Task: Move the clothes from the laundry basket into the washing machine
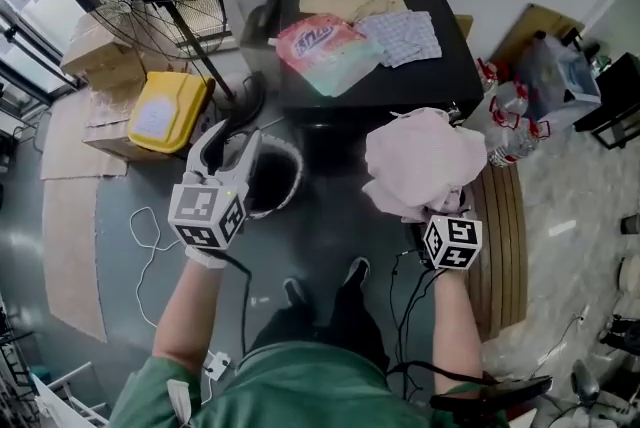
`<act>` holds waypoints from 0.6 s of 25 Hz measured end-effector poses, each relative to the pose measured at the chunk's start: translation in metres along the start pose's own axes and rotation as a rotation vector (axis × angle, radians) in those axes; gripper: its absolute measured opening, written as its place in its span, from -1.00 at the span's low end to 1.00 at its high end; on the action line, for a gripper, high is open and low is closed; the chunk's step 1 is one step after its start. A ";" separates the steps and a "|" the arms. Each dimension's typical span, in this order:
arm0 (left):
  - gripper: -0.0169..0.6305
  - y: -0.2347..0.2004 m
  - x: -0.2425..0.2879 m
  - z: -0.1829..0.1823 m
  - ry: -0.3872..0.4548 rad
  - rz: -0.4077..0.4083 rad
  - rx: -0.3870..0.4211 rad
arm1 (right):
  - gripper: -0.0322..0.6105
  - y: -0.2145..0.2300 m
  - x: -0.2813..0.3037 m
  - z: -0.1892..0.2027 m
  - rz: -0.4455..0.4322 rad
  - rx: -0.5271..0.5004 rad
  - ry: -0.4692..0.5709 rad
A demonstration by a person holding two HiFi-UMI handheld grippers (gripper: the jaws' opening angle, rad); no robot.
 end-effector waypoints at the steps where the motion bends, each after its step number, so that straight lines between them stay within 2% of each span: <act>1: -0.32 0.003 0.008 0.003 -0.008 -0.007 -0.003 | -0.57 0.005 0.007 0.003 -0.005 0.004 -0.002; 8: -0.32 0.020 0.056 0.019 -0.011 -0.059 -0.029 | -0.57 0.033 0.047 0.029 -0.057 -0.010 -0.026; 15: -0.32 0.024 0.086 0.048 -0.018 -0.037 -0.033 | -0.57 0.032 0.085 0.072 -0.072 0.002 -0.050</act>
Point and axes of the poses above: the fingertips, and each gripper's own axes: x forward along the fingers, y to its right, z out of its underside, the point moved 3 cm from there along -x, backward along the fingers, and after that the axes turned 1 degree about z, right-handed, at the moved point
